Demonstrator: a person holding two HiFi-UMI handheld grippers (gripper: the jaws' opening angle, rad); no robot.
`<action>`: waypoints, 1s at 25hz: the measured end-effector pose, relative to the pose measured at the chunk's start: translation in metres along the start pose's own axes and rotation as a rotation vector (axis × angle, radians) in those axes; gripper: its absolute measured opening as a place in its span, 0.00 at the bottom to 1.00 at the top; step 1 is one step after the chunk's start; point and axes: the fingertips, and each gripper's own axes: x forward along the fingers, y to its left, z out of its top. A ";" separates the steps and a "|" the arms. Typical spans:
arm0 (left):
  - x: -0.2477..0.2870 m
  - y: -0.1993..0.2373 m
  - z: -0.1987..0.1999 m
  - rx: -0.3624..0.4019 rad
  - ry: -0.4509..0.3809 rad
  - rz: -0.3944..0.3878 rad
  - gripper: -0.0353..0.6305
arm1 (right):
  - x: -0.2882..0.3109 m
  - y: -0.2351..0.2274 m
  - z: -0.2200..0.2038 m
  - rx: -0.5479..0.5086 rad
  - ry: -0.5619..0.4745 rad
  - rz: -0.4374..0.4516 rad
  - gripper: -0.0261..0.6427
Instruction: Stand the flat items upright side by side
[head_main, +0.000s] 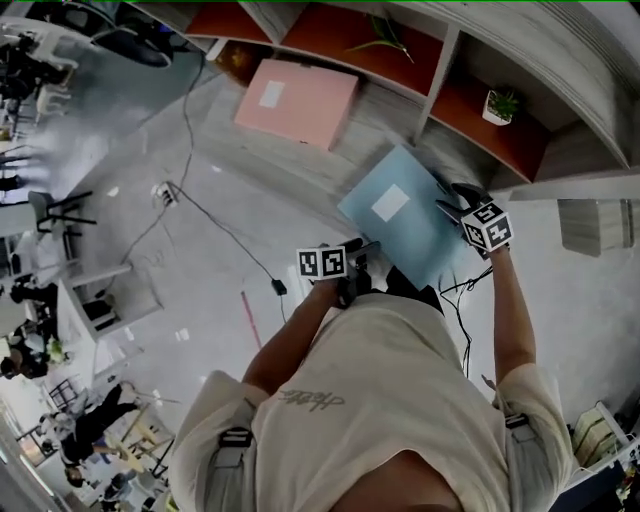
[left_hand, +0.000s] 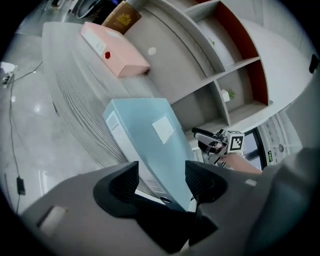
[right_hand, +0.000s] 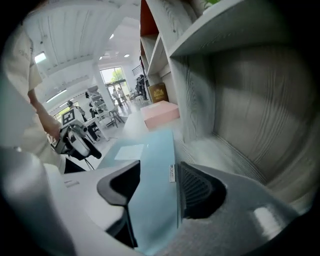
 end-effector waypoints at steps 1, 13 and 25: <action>0.005 -0.001 -0.002 -0.026 -0.007 0.007 0.52 | 0.003 -0.001 -0.003 -0.012 0.011 0.022 0.42; 0.029 0.019 0.000 -0.160 -0.052 0.103 0.55 | 0.041 0.003 -0.022 0.006 0.144 0.233 0.50; 0.049 0.029 -0.002 -0.171 -0.016 0.094 0.54 | 0.063 -0.004 -0.031 0.143 0.249 0.263 0.57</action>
